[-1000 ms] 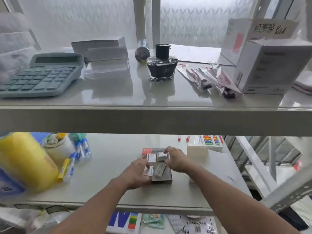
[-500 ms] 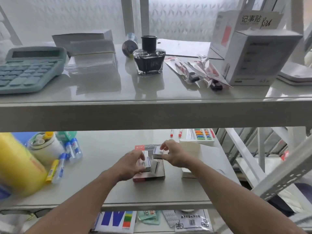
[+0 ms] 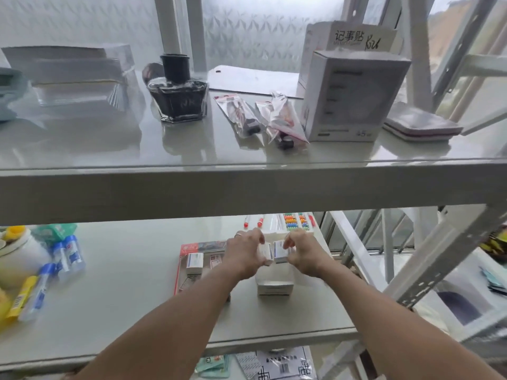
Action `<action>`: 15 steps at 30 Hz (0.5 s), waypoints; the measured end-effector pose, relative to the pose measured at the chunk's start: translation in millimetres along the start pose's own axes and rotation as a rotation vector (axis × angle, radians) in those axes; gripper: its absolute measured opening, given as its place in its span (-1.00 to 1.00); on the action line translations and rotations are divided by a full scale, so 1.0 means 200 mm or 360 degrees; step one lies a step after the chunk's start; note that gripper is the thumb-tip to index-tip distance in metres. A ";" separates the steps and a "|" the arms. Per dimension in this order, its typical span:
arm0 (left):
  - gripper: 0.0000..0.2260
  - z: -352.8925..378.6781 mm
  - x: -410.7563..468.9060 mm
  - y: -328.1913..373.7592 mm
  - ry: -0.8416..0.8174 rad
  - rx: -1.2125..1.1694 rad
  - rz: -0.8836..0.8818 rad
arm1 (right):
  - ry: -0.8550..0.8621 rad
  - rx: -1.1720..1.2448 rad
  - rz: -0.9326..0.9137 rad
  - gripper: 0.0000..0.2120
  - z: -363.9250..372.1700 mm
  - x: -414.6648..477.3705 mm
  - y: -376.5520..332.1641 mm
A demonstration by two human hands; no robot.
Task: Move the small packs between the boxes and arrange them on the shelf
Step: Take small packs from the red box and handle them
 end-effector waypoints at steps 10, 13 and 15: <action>-0.69 0.13 0.03 0.02 0.0032 -0.0060 0.0119 | -0.0080 -0.0259 -0.0046 -0.85 0.01 0.01 0.08; -0.83 0.07 -0.03 -0.14 0.0197 -0.0339 0.0121 | 0.0044 -0.0157 -0.0160 -0.89 0.01 0.03 -0.01; -0.83 0.03 -0.07 -0.36 0.0273 -0.0343 -0.0042 | 0.0089 -0.0062 -0.0295 -0.90 0.04 0.02 -0.15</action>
Point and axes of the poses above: each hand's wrist, its own x-axis towards the middle knuckle, its own z-axis out of the palm, y = z × x, the point moved 4 cm from there along x, towards the middle knuckle, and after that the axes turned 15 degrees about x, right-handed, at the moved point
